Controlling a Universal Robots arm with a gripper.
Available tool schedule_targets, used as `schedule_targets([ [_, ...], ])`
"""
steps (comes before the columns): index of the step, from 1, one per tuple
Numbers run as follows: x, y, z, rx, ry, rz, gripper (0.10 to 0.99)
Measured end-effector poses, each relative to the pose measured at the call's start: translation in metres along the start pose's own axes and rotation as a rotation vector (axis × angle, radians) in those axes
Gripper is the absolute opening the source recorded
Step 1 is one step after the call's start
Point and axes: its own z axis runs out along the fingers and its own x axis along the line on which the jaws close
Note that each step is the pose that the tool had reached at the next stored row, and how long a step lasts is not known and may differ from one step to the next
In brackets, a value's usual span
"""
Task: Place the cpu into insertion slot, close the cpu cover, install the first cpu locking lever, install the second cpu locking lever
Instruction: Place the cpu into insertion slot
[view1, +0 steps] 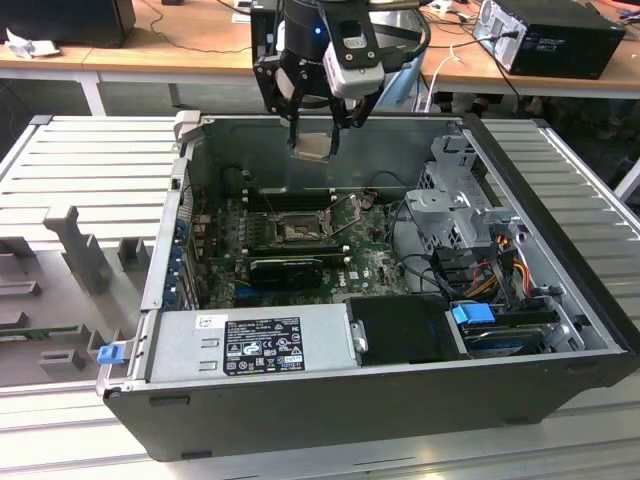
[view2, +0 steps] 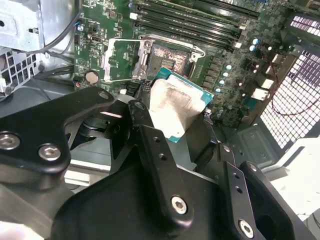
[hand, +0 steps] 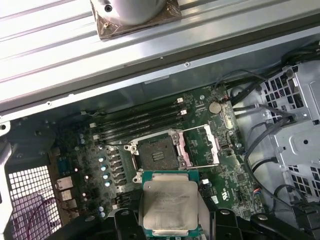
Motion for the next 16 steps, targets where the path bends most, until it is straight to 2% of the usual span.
schedule_targets([
  [5, 0.0000, 0.0000, 0.0002, -0.001, -0.0040, 0.045, 0.525],
  [16, 0.0000, 0.0000, 0.0002, -0.002, -0.0087, 0.097, 0.525],
])
